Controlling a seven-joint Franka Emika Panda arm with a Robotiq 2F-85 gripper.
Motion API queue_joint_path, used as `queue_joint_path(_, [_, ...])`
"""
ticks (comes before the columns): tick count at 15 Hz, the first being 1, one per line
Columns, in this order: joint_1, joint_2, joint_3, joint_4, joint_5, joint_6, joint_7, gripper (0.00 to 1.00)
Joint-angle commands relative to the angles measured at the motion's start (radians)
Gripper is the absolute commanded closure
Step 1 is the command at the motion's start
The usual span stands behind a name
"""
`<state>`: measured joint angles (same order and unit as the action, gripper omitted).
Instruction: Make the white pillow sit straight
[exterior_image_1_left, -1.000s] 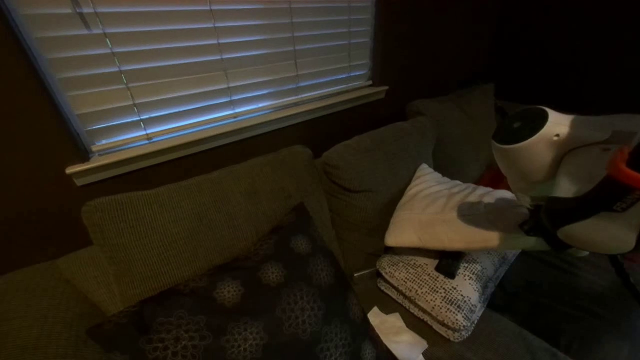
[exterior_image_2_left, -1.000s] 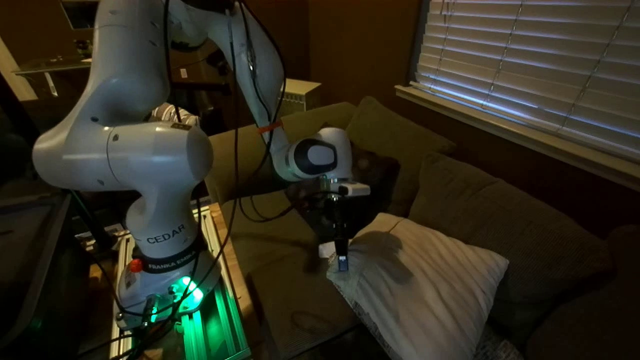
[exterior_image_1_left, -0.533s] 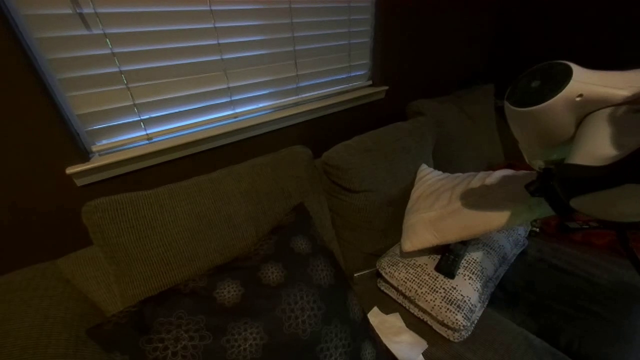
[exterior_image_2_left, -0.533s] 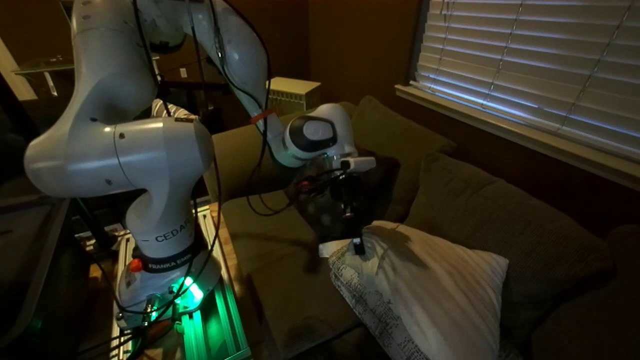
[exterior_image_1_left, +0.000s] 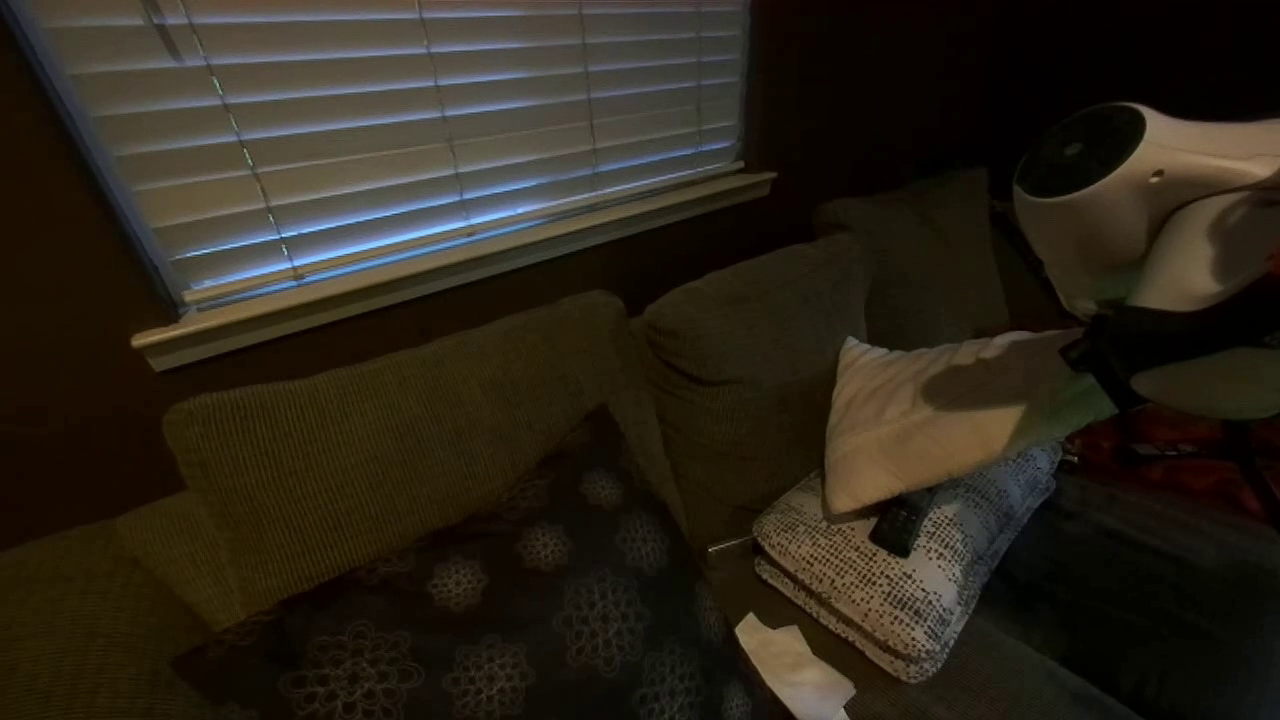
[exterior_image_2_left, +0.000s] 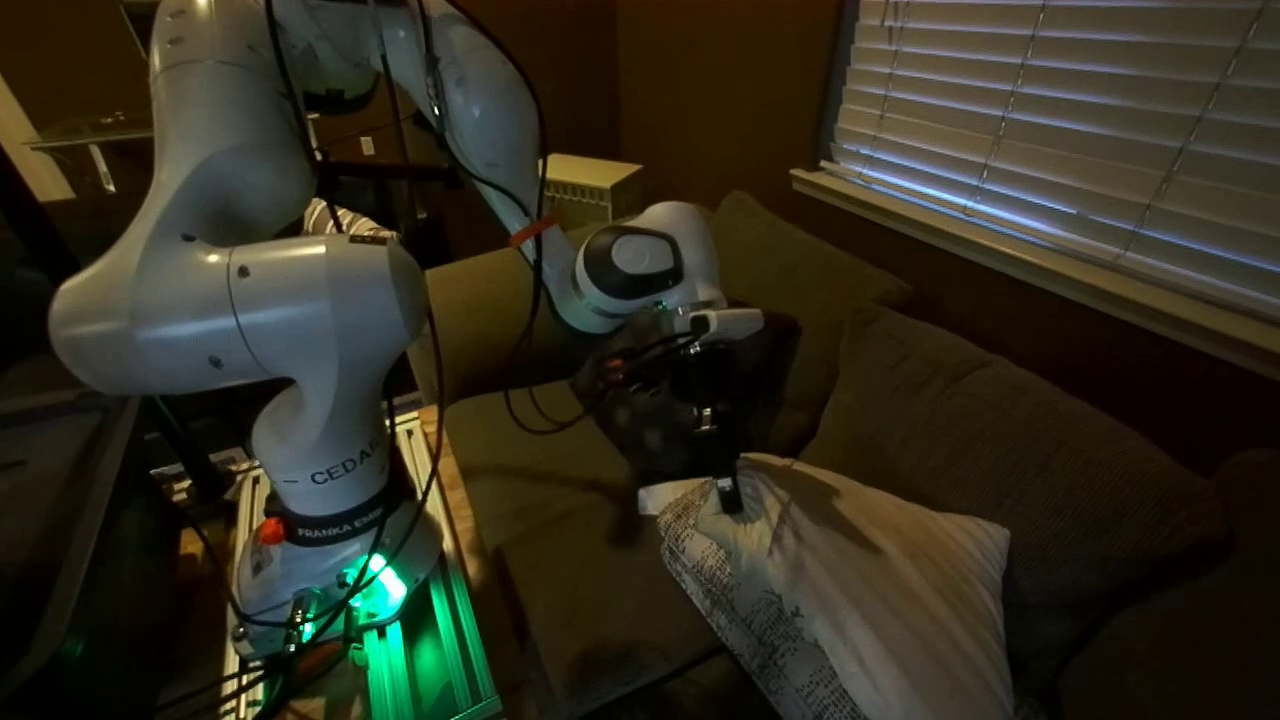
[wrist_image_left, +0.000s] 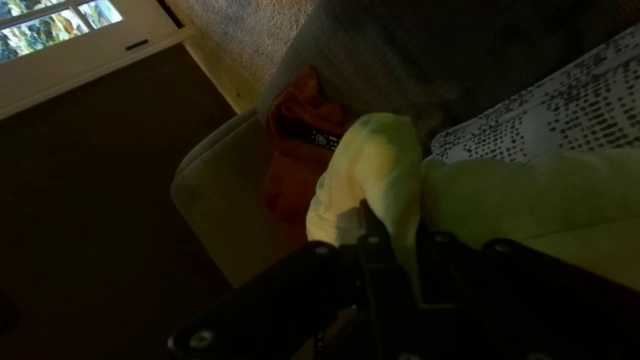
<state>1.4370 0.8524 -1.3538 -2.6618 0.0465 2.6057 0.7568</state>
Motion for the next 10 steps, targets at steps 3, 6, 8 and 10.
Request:
queue_joint_path(3, [0.034, 0.078, -0.02, 0.016, -0.009, -0.056, 0.015, 0.97])
queue_joint_path(6, [0.044, 0.146, -0.045, 0.05, -0.034, -0.073, 0.005, 0.97])
queue_joint_path(8, [0.044, 0.212, -0.06, 0.092, -0.048, -0.098, 0.008, 0.97])
queue_joint_path(10, [0.025, 0.266, -0.064, 0.148, -0.068, -0.131, 0.002, 0.97])
